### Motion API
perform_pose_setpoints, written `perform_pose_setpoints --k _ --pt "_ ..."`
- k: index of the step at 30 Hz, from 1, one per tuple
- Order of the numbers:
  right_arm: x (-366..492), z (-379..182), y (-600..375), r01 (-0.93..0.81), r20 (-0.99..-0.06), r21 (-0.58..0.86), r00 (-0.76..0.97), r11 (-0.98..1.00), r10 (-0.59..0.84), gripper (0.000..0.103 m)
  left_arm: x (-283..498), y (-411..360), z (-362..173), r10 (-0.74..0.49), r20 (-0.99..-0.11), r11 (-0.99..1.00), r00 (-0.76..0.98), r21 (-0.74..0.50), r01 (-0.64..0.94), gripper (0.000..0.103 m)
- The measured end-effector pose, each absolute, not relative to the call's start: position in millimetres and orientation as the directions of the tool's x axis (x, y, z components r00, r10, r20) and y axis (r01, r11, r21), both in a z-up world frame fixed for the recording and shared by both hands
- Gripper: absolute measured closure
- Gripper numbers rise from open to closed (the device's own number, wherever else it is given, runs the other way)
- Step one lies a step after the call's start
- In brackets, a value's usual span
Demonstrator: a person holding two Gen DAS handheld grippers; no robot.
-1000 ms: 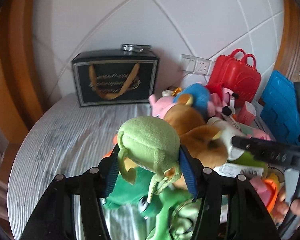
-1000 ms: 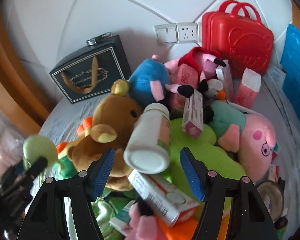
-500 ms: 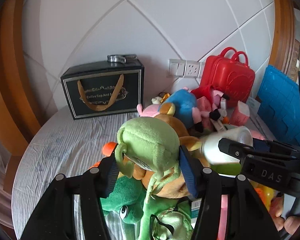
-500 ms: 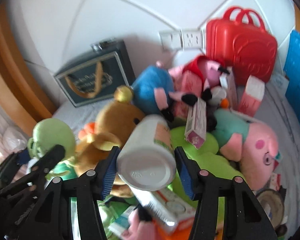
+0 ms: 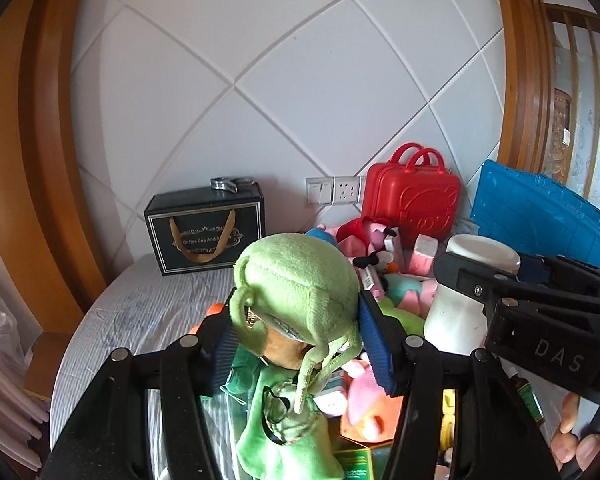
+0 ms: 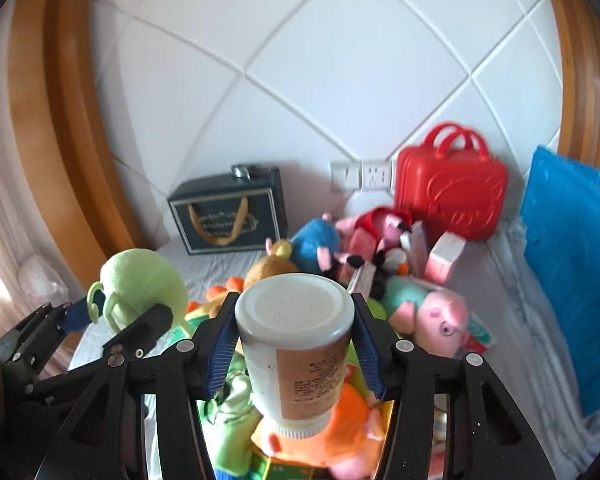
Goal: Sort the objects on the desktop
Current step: 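Grasp the white pill bottle with the right tool while the left tool holds the frog, then carry the plush frog and pill bottle over the blue crate with both tools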
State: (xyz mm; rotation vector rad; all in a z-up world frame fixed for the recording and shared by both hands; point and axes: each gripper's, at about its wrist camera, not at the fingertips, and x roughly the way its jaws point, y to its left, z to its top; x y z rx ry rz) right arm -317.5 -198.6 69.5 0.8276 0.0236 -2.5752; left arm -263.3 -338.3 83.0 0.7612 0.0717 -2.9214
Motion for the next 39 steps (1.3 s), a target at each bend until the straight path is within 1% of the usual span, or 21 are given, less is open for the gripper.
perform_pose_setpoints --k 2,6,12,17,19,22,23,26,32,34,39 --pt "-306 78 -188 0.428 -0.549 0.084 -0.733 -0.9 -0.4 0.051 -253 -323 90 -0.124 -0.476 -0.989 -0.871 -0.008 0.146 0.048" --pt "-295 91 -155 0.465 -0.529 0.074 -0.732 -0.882 -0.43 0.051 -238 -284 98 -0.168 -0.458 -0.981 -0.873 -0.007 0.193 0.048" --pt "-293 108 -92 0.557 -0.502 0.036 -0.708 -0.83 -0.497 0.051 -229 -209 102 -0.25 -0.446 -0.957 -0.859 -0.021 0.289 0.048" --pt "-293 115 -37 0.594 -0.5 0.019 -0.691 -0.804 -0.522 0.051 -229 -155 107 -0.265 -0.459 -0.951 -0.848 -0.022 0.309 0.048" --pt "-293 120 -19 0.594 -0.496 0.019 -0.693 -0.804 -0.524 0.051 -229 -138 112 -0.266 -0.456 -0.954 -0.849 -0.003 0.3 0.048" --pt "-291 129 7 0.575 -0.474 0.033 -0.711 -0.817 -0.519 0.051 -229 -115 118 -0.249 -0.438 -0.964 -0.864 0.026 0.265 0.048" --pt "-289 132 15 0.592 -0.453 0.047 -0.706 -0.805 -0.545 0.051 -229 -108 120 -0.238 -0.432 -0.968 -0.87 0.03 0.25 0.048" --pt "-287 139 37 0.553 -0.444 0.042 -0.736 -0.832 -0.511 0.051 -226 -90 122 -0.193 -0.422 -0.978 -0.886 0.01 0.208 0.048" --pt "-287 151 83 0.492 -0.422 0.046 -0.779 -0.87 -0.463 0.051 -234 -44 125 -0.125 -0.41 -0.991 -0.904 0.014 0.131 0.048" --pt "-288 158 100 0.476 -0.413 0.047 -0.791 -0.878 -0.451 0.051 -244 -22 130 -0.119 -0.393 -0.993 -0.912 0.029 0.117 0.048" --pt "-300 182 164 0.432 -0.347 0.036 -0.84 -0.901 -0.417 0.051 -270 51 148 -0.076 -0.335 -0.997 -0.939 0.045 0.065 0.048"
